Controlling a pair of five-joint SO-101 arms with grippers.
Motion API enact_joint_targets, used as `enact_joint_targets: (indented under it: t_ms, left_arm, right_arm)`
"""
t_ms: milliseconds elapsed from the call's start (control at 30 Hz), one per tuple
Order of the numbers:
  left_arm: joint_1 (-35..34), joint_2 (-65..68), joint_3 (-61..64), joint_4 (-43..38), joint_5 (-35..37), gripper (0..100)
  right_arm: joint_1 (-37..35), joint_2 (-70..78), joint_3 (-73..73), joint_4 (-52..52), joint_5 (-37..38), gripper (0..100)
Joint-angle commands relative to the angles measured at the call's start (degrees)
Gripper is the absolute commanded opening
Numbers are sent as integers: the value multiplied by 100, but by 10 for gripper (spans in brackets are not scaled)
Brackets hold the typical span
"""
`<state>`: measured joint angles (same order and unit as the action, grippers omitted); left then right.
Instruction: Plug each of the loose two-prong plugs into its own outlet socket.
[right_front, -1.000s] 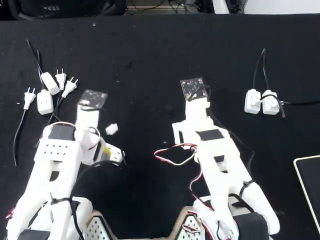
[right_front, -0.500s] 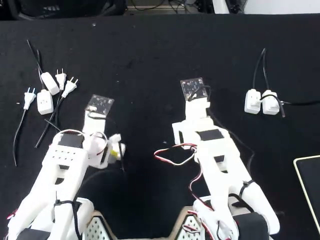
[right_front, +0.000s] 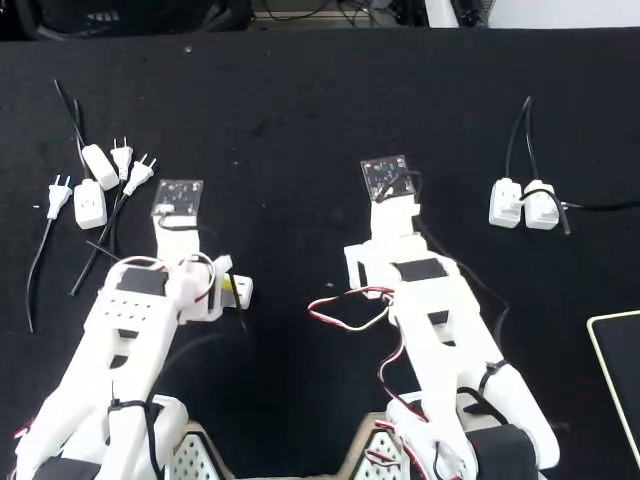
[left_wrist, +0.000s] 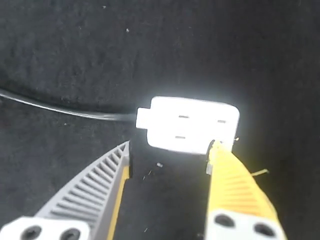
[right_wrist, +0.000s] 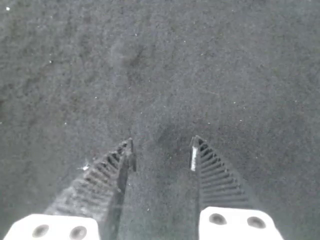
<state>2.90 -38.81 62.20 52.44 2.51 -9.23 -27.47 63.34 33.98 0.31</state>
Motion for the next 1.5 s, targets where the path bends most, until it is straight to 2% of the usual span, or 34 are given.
enact_joint_targets:
  t_ms: [0,100,200,300,500,767,1133,1467]
  left_arm:
    - [-462,-44,-1349,1046,-589,254]
    - [-1464,-18,-2352,1468,-686,254]
    - [-2325,299,-3011,1530,-835,254]
    - [-2879,879,-3442,1486,-1380,252]
    - [-3556,2295,-4514,1477,-2022,249]
    - [-3943,4501,-6422,1486,-2892,249]
    - [-3969,7147,-9349,1530,-2910,249]
    - [-4057,8818,-10967,1530,-2919,249]
  right_arm:
    - [88,-224,-347,-105,-44,172]
    - [88,-224,-347,-105,-44,172]
    - [88,-224,-347,-105,-44,172]
    - [70,-224,-347,-105,-44,172]
    - [70,-224,-338,-105,-44,172]
    - [70,-215,-338,-105,-35,172]
    - [70,-189,-338,-105,-35,172]
    - [70,-189,-347,-105,-35,172]
